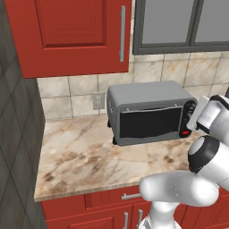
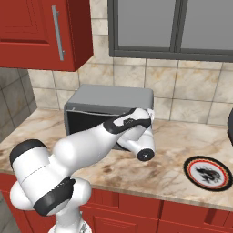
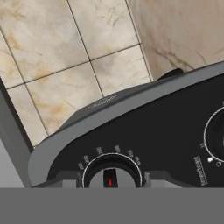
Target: Pull the toaster oven rack outwards. Pick up the baguette from the plate and place it on the toaster oven rack. Close the toaster oven door fully and set the temperature to the lowest setting.
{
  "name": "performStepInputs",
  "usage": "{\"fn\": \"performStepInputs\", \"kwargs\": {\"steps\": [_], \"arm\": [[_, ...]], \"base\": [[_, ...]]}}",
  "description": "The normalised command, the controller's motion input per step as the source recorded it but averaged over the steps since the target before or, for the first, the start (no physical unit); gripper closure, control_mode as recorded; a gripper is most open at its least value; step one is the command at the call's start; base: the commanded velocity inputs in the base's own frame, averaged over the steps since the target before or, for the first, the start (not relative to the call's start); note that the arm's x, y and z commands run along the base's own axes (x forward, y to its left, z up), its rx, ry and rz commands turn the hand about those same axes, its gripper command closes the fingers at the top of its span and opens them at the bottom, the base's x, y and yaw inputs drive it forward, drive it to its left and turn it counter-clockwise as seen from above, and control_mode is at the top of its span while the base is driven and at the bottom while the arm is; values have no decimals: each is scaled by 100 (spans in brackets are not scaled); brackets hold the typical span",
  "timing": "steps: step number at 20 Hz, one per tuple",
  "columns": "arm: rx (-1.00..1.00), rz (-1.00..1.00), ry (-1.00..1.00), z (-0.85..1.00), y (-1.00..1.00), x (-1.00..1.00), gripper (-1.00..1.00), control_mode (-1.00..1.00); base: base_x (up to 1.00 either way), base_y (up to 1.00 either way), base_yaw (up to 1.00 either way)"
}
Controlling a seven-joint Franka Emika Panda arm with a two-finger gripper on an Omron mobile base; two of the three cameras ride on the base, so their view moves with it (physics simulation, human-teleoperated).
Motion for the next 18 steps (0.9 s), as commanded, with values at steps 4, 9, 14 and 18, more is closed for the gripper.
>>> {"fn": "performStepInputs", "kwargs": {"steps": [4,9,14,18], "arm": [[0,0,0,0,0,0,100,-100],[0,0,0,0,0,0,100,-100],[0,0,0,0,0,0,100,-100],[-2,0,0,-1,3,0,100,-100]], "base": [[0,0,0],[0,0,0],[0,0,0],[0,0,0]]}}
